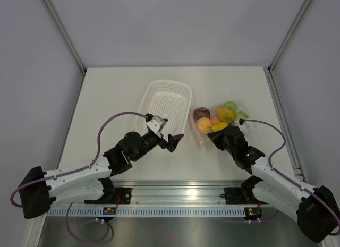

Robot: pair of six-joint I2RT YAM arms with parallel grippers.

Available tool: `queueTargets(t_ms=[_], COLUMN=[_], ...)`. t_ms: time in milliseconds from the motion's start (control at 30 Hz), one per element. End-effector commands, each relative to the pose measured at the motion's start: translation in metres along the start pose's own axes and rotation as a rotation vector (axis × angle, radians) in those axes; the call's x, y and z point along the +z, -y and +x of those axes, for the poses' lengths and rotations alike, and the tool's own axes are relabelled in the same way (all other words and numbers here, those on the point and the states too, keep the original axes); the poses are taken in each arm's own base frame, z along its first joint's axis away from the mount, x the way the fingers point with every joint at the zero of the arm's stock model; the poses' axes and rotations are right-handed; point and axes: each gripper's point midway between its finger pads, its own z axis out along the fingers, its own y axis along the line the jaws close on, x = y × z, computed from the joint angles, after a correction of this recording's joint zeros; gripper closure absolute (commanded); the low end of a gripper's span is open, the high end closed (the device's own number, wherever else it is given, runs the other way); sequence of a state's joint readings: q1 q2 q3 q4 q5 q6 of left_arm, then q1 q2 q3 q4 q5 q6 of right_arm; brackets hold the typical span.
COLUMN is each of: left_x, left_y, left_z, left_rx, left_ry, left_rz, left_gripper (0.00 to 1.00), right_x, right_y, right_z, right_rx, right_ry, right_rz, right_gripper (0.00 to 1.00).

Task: Open the zip-top bag and remove the fake food
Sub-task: Pick up the zipper food storage bag at the center of the board.

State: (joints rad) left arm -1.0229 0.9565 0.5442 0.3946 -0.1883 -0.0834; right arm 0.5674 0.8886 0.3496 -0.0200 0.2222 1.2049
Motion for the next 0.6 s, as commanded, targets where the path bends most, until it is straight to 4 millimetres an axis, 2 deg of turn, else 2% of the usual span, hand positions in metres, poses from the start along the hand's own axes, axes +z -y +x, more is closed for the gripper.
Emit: queueTargets(t_ms=[0, 33, 67, 100, 133, 167, 233, 267, 400, 567], left_x=[0.0, 0.002, 0.003, 0.005, 0.01, 0.009, 0.013, 0.017, 0.027, 0.029], left_y=[0.017, 0.02, 0.028, 0.03, 0.035, 0.047, 0.05, 0.056, 0.069, 0.081], left_z=[-0.024, -0.02, -0.021, -0.019, -0.01, -0.016, -0.011, -0.011, -0.008, -0.013], left_rx=[0.135, 0.157, 0.175, 0.223, 0.261, 0.288, 0.39, 0.432, 0.526, 0.675], left_ry=[0.16, 0.156, 0.165, 0.168, 0.152, 0.197, 0.22, 0.246, 0.276, 0.321], left_rz=[0.098, 0.104, 0.124, 0.126, 0.138, 0.165, 0.161, 0.177, 0.22, 0.281], left_gripper=[0.01, 0.01, 0.01, 0.01, 0.01, 0.01, 0.01, 0.01, 0.01, 0.01], right_x=[-0.019, -0.022, -0.026, -0.028, -0.03, -0.032, -0.035, -0.037, -0.041, -0.043], right_y=[-0.025, -0.03, -0.043, -0.041, -0.045, -0.057, -0.057, -0.065, -0.077, -0.077], right_z=[-0.016, -0.017, -0.02, -0.018, -0.02, -0.024, -0.027, -0.031, -0.038, -0.036], right_rx=[-0.044, -0.069, -0.08, -0.096, -0.114, -0.124, -0.147, -0.152, -0.178, -0.232], right_ry=[0.019, 0.014, 0.006, -0.013, -0.018, -0.015, -0.013, -0.005, 0.012, -0.005], right_rz=[0.01, 0.006, -0.012, 0.014, 0.016, 0.005, 0.037, 0.025, 0.003, -0.004], right_gripper=[1.0, 1.0, 1.0, 1.0, 0.99, 0.99, 0.99, 0.99, 0.98, 0.99])
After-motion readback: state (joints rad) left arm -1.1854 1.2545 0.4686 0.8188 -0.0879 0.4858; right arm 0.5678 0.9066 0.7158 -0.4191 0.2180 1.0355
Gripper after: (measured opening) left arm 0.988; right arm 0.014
